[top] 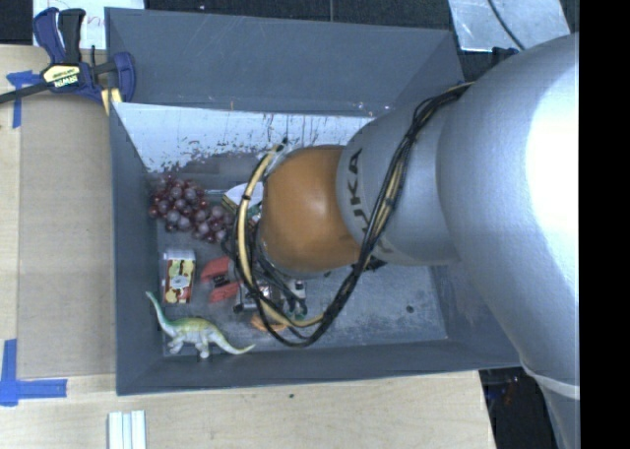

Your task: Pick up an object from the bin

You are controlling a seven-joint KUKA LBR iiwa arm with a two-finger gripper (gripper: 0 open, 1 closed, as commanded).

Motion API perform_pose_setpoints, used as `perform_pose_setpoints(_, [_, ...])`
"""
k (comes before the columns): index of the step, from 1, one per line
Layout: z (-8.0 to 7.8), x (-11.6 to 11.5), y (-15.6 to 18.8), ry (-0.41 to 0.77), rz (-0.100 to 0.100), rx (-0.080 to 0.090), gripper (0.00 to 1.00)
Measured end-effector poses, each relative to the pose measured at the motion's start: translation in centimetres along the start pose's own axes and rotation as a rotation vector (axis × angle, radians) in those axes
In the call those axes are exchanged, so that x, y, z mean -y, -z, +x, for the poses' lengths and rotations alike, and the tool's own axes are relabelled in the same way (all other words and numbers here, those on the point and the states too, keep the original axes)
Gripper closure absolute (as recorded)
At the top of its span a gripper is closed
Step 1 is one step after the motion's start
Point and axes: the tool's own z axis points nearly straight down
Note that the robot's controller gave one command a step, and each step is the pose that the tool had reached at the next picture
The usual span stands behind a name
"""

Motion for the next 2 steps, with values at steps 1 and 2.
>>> perform_pose_setpoints(1, [0.0,0.0,0.0,0.000,0.000,0.000,1.00])
perform_pose_setpoints(2, [0.1,0.0,1.9,-0.001,0.003,-0.009,1.00])
